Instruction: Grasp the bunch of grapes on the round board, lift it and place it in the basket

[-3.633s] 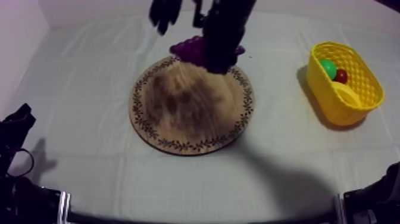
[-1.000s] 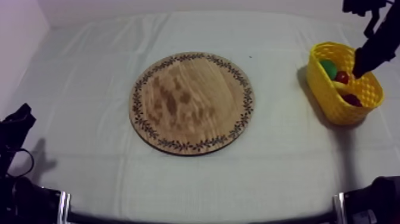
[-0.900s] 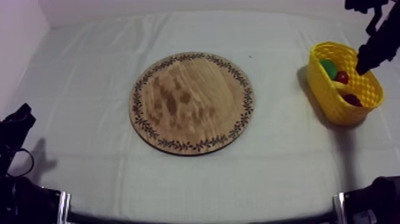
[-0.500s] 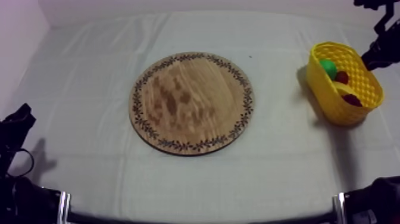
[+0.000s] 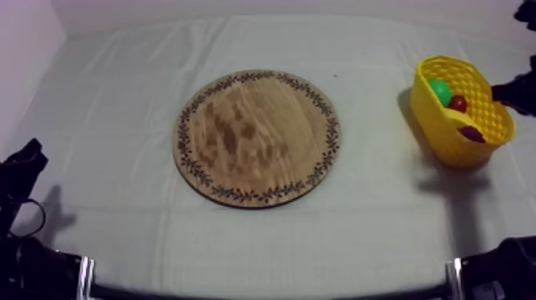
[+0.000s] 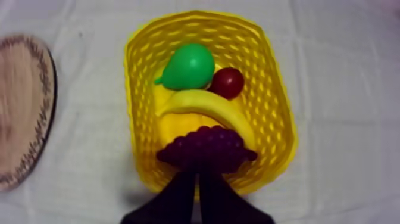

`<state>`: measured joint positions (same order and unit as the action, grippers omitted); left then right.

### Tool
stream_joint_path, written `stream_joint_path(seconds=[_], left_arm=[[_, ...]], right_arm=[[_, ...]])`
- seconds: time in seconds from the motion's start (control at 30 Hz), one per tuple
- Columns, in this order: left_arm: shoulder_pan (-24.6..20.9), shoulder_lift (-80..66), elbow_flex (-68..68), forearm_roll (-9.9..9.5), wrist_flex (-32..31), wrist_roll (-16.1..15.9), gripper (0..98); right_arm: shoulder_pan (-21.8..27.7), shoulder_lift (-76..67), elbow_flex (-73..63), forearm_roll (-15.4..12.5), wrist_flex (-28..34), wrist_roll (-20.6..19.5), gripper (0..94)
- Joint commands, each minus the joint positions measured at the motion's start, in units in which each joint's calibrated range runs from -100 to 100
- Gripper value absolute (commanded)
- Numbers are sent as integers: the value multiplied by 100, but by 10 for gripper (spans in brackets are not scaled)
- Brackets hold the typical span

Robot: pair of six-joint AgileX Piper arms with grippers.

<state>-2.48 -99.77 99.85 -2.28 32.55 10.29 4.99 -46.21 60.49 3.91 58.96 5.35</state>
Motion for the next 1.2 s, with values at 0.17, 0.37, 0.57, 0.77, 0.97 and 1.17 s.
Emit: stream_joint_path(seconds=[0.17, 0.37, 0.57, 0.77, 0.97, 1.17], left_arm=[[-1, 3, 4, 1, 3, -1, 0], [-1, 3, 4, 1, 3, -1, 0], [-1, 3, 4, 1, 3, -1, 0], [-1, 3, 4, 1, 3, 0, 0], [-1, 3, 4, 1, 3, 1, 0], [-1, 3, 4, 1, 3, 0, 0]], right_arm=[[207, -1688, 1456, -1086, -771, 192, 4], [174, -2849, 2703, -1835, -1868, 921, 4], [68, -3766, 3395, -1941, -2133, 625, 3], [-139, -4457, 3760, -819, -2017, -1456, 3], [-334, -4872, 3887, -558, -2053, 11, 3], [-353, -4937, 3904, -532, -2057, 973, 3]])
